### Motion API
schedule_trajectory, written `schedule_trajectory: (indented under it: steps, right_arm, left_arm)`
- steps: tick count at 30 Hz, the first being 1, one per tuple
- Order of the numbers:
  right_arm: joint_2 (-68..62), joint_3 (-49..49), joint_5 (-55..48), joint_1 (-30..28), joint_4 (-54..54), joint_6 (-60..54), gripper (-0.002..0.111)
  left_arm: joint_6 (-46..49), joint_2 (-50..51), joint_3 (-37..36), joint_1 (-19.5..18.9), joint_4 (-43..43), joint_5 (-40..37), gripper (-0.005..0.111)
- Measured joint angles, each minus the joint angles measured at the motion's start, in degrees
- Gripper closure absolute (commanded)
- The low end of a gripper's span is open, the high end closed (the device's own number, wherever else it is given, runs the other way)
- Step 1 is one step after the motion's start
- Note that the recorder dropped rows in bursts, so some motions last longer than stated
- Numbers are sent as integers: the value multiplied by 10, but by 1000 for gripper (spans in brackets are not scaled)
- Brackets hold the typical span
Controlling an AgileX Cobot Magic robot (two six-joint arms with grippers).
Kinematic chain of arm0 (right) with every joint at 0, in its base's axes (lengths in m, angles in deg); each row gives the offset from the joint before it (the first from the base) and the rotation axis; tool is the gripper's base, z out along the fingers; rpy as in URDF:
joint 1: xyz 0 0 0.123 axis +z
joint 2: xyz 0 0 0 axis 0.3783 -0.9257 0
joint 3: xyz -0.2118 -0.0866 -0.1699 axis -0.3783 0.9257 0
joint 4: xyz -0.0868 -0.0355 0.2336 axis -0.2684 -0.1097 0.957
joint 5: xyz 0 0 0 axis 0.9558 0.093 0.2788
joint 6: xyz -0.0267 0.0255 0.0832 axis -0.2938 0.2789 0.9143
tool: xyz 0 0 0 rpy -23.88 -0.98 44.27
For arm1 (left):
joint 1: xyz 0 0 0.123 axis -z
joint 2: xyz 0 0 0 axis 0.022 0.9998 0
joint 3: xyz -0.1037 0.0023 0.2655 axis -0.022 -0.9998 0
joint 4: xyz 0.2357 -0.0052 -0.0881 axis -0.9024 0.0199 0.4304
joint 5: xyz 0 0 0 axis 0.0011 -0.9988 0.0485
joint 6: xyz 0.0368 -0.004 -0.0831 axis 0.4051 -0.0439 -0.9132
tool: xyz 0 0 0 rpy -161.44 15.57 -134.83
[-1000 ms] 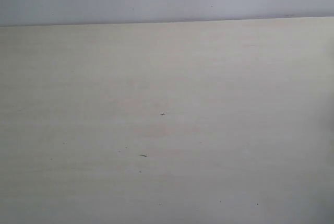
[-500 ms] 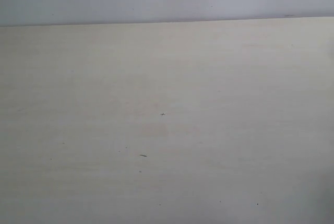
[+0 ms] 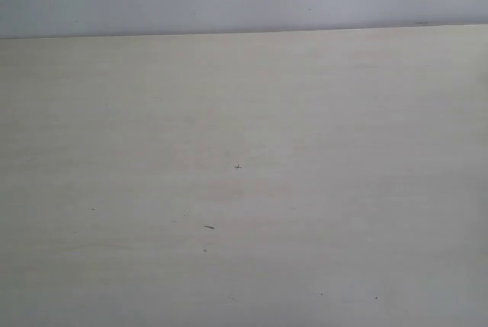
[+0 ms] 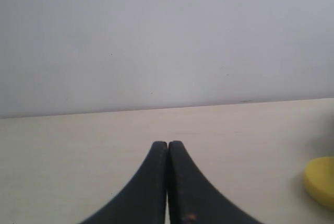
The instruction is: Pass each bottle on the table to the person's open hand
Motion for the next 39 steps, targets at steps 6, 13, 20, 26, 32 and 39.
schedule_trajectory:
  steps: [6,13,20,26,32,39]
  right_arm:
    - [0,0,0,-9,-8,0,108]
    - [0,0,0,-24,-8,6,108]
    - [0,0,0,-45,-8,7,108]
    - [0,0,0,-54,-1,9,108]
    - [0,0,0,-54,2,9,108]
    - [0,0,0,-54,3,9,108]
  left_arm:
    - [0,0,0,0,0,0,107]
    - [0,0,0,0,0,0,107]
    - [0,0,0,0,0,0,107]
    - [0,0,0,0,0,0,107]
    - [0,0,0,0,0,0,107]
    - [0,0,0,0,0,0,107]
